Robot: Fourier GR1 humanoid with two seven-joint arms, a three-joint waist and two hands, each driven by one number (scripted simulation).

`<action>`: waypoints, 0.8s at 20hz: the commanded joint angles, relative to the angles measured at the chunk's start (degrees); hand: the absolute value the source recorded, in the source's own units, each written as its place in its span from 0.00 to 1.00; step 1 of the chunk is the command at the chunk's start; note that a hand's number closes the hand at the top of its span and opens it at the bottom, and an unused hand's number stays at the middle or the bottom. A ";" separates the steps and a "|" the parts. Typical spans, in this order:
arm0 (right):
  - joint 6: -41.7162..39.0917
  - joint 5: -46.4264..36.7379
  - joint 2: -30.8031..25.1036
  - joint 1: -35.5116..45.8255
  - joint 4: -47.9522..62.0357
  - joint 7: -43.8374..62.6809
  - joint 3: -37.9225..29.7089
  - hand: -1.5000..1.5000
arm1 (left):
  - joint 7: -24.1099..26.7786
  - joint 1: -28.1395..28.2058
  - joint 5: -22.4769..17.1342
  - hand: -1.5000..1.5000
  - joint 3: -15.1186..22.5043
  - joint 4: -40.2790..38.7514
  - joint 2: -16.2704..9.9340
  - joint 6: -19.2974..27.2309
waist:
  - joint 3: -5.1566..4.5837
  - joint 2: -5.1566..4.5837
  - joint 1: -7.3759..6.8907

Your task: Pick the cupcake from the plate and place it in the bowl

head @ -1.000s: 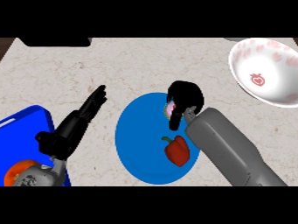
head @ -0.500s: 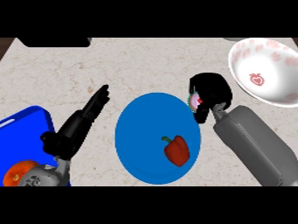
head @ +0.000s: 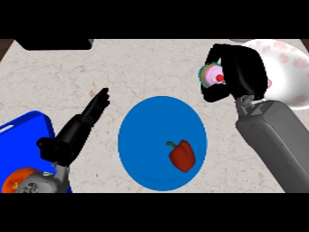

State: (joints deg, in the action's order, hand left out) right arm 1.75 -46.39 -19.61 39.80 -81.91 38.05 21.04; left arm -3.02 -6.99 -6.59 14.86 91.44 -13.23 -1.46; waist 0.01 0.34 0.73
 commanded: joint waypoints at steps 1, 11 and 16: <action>1.18 2.13 0.41 1.68 -6.73 2.86 -6.05 1.00 | -0.30 0.54 -0.15 0.50 -0.01 -0.38 0.09 -0.99 | -0.02 -0.08 -0.24; 4.41 -4.08 -5.41 -0.90 6.15 -6.45 -13.42 1.00 | 1.90 -0.93 2.11 0.50 -0.75 -3.90 2.75 -2.27 | -0.02 -0.51 -0.97; 13.93 -7.38 -8.80 2.87 20.99 -15.00 -18.55 1.00 | -1.60 -2.02 2.07 0.50 -0.72 -0.78 3.17 -2.03 | 0.02 -0.69 -1.77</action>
State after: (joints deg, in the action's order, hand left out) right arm 9.80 -50.38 -27.67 40.44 -70.04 27.32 4.57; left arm -3.31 -8.02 -5.01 14.03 90.62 -10.87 -3.55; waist 0.02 -0.23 -0.62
